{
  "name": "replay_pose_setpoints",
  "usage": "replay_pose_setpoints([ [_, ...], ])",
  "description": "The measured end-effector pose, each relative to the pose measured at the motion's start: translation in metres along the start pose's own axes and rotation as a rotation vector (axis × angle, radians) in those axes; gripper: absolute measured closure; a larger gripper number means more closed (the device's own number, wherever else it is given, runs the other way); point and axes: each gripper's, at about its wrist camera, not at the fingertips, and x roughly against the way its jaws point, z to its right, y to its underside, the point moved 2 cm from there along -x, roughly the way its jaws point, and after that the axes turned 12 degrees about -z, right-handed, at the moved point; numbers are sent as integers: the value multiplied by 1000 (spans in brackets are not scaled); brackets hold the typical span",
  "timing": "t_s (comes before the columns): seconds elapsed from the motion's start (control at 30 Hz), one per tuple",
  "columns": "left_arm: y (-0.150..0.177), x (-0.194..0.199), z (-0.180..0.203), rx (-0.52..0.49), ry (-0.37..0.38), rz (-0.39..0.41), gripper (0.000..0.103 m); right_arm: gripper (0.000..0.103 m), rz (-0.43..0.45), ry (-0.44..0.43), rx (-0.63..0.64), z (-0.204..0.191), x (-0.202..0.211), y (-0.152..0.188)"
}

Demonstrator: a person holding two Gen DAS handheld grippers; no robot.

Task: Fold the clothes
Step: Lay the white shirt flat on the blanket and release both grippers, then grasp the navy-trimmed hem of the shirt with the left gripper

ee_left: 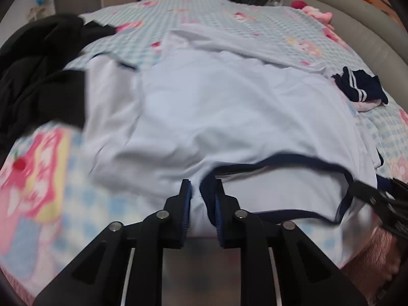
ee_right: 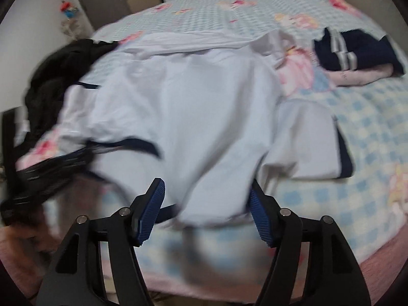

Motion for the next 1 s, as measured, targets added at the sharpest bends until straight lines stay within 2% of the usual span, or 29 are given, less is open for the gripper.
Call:
replay_pose_setpoints([
  [0.1, 20, 6, -11, 9, 36, -24, 86, 36, -46, 44, -25, 4, -15, 6],
  [0.2, 36, 8, -17, 28, 111, -11, 86, 36, -41, 18, -36, 7, -12, 11],
  [0.23, 41, 9, -20, 42, 146, 1, 86, 39, -37, 3, -24, 6, -8, 12],
  [0.27, 44, 11, -21, 53, 182, 13, 86, 48, -27, -9, -7, 5, -5, 14],
  [0.33, 47, 19, -23, 62, 253, 38, 86, 56, 5, -24, 32, 0, 5, 19],
  [0.4, 48, 31, -21, 51, 320, 70, 86, 65, 60, -83, 76, -3, 18, 26],
  [0.47, 46, 44, -17, 45, 342, 112, 83, 67, 125, -125, 92, 3, 31, 28],
  [0.5, 44, 49, -15, 42, 349, 134, 70, 67, 154, -133, 88, 6, 38, 29],
  [0.53, 42, 55, -13, 40, 356, 156, 50, 67, 181, -140, 79, 11, 44, 29],
  [0.57, 39, 59, -9, 27, 345, 170, 45, 67, 200, -144, 50, 15, 48, 28],
  [0.67, 25, 54, 13, -72, 227, 171, 43, 63, 192, -120, 17, 10, 45, 24],
  [0.73, 16, 45, 30, -158, 130, 163, 36, 55, 173, -86, 25, 1, 37, 22],
  [0.77, 13, 32, 37, -191, 86, 141, 34, 44, 155, -60, 34, -4, 31, 22],
  [0.8, 10, 16, 42, -214, 47, 97, 34, 38, 144, -46, 32, -4, 25, 24],
  [0.87, 11, -11, 49, -233, -18, 20, 35, 35, 118, -14, 28, -5, 13, 27],
  [0.93, 16, -15, 52, -233, -53, 36, 39, 35, 62, 50, 26, -1, -2, 29],
  [1.0, 21, -9, 53, -235, -70, 61, 43, 36, 46, 64, 21, 4, -7, 32],
])
